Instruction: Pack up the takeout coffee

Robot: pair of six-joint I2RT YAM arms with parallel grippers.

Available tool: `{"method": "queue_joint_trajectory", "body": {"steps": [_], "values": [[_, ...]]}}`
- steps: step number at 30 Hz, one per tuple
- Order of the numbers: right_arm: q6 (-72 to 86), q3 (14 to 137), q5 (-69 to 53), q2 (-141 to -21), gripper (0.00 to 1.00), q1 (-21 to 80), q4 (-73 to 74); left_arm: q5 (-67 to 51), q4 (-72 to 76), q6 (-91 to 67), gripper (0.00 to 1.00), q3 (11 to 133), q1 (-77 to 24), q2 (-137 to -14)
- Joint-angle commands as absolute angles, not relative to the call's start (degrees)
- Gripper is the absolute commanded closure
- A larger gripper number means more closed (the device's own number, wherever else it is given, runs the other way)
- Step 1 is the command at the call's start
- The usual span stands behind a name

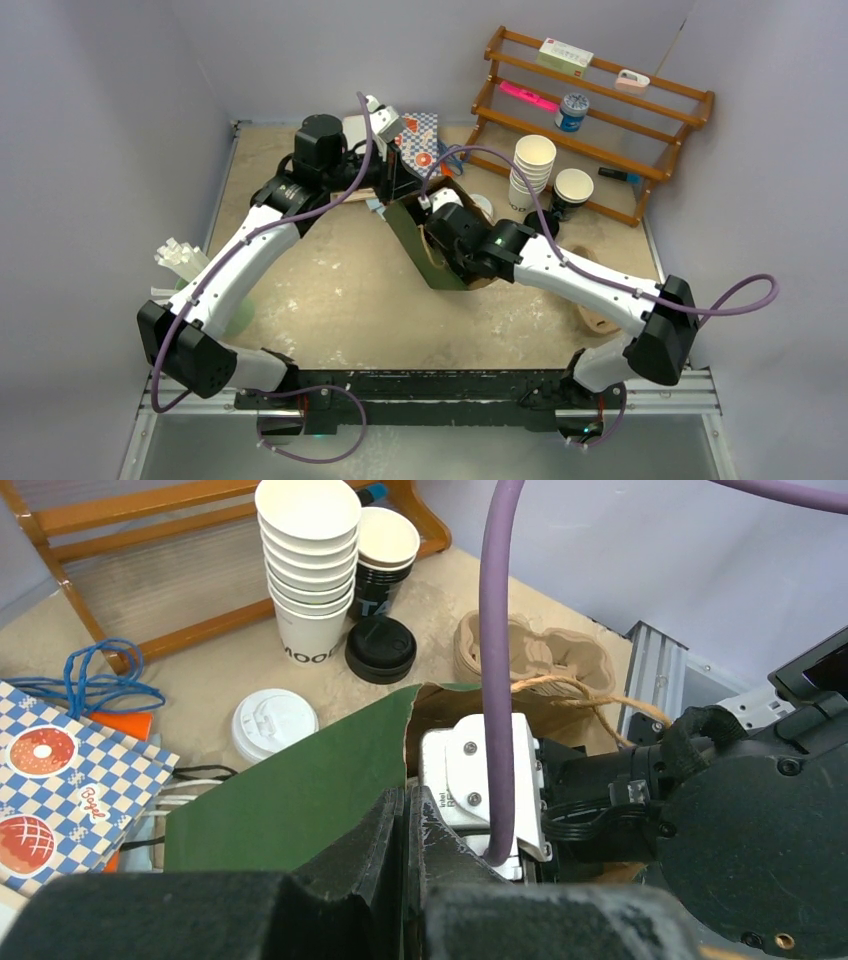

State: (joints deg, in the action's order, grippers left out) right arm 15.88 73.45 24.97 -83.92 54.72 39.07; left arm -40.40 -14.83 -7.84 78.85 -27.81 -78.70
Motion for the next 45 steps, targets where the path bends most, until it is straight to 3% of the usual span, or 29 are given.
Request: {"method": "queue_joint_trajectory", "body": {"steps": [1,13,45], "values": [[18.1,71.3,25.4,-81.6,1.0,54.6,44.3,-42.1,-12.3,-7.2,1.0,80.4,-27.9,-78.6],[18.5,68.3,24.4,-83.7,1.0,54.6,40.4,-42.5,-13.5,-6.8,1.0,79.8,-27.9,-78.8],[14.8,83.1,26.7,-85.4,1.0,54.5,47.9,-39.4,-8.4,-18.1,1.0,72.2,-21.3,-77.1]]}}
